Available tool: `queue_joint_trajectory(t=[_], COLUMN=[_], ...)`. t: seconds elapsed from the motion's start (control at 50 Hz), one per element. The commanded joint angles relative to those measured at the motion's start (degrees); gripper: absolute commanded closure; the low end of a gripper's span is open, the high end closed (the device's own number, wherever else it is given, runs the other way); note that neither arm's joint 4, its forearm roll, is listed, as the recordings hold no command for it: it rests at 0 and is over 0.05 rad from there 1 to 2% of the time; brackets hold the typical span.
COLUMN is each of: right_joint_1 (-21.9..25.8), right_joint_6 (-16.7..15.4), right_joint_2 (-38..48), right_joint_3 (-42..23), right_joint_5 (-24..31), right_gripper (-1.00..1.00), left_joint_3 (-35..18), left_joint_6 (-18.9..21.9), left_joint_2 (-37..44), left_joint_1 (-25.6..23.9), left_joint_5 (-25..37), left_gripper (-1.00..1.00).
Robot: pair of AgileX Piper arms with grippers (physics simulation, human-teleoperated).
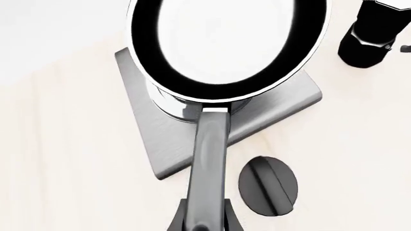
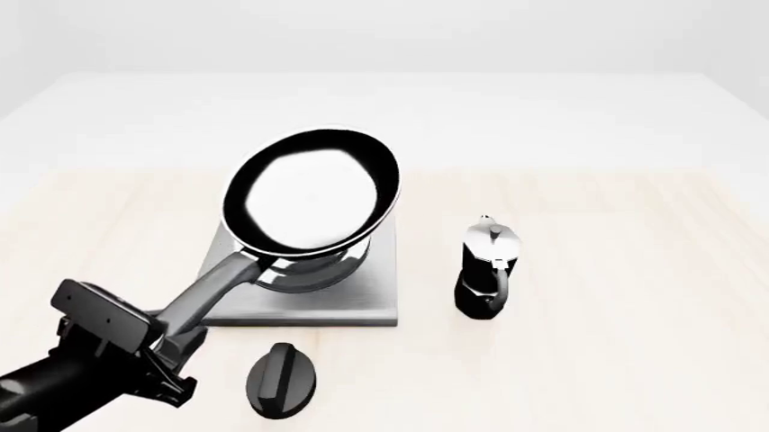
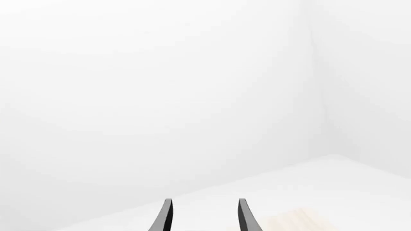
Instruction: Put the frying pan on the stove.
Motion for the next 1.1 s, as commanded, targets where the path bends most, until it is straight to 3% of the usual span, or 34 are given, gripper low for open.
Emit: queue_joint_trajectory(t=[0.02,1.1], right_joint_1=[0.06,0.06], right_joint_6=[-0.08,0.03], right_joint_2=[0.0,0.0], right_joint_3=[0.09,-0.22], right_joint_5=[-0.11,0.13], right_gripper=[-1.0,-1.0], left_joint_3=[-0.33,3.3], left_joint_6=[1.77,1.55], left_joint_2=[-0.25,7.83], left_joint_1=[1.4,4.35], left_joint_5=[-1.03,-8.66], left_gripper=[1.0,1.0])
